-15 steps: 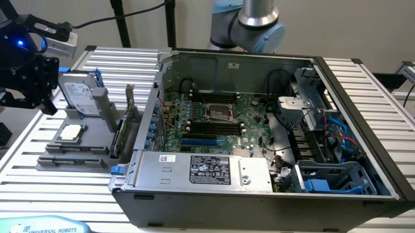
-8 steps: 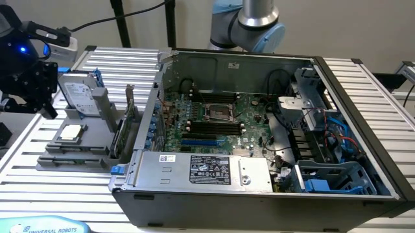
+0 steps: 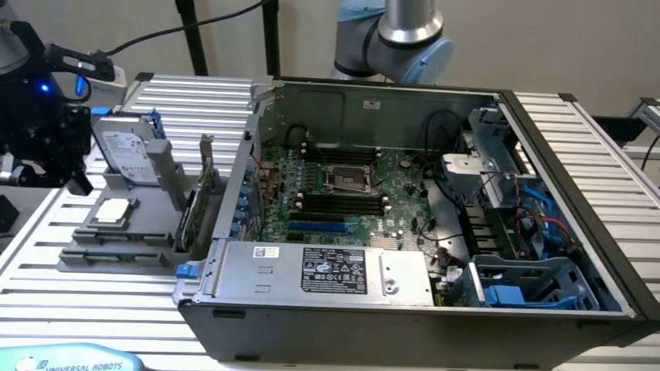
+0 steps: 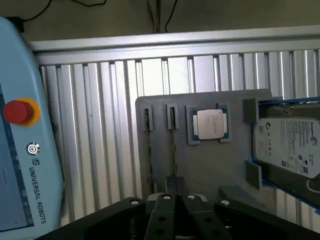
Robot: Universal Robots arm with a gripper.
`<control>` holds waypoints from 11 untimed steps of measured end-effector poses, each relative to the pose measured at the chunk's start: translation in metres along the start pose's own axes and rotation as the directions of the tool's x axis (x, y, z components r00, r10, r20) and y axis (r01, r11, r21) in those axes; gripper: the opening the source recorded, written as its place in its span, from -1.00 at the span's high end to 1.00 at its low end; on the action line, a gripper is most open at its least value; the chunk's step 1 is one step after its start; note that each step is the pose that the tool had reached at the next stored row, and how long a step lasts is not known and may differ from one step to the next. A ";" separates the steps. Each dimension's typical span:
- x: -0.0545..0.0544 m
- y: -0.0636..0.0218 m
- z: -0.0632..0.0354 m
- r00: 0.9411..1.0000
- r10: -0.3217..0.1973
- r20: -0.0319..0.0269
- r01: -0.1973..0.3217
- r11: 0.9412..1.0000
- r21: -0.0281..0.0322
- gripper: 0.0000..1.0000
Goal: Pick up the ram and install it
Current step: 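Pick up the ram and move it above insertion slot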
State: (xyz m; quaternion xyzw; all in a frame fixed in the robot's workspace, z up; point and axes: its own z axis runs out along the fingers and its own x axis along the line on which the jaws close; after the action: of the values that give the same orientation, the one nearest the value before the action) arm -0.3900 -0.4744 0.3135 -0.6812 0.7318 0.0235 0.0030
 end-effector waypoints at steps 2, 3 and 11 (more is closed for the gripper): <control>0.001 -0.0001 0.0034 1.000 -0.017 0.000 0.017 1.000 -0.001 0.65; 0.002 -0.0002 0.0050 1.000 -0.024 -0.001 0.024 1.000 -0.001 0.65; 0.012 -0.0014 0.0193 0.998 -0.059 0.001 0.059 0.998 -0.003 0.51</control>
State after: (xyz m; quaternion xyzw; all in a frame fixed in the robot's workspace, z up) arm -0.3900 -0.4860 0.2936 -0.7024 0.7114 0.0246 0.0031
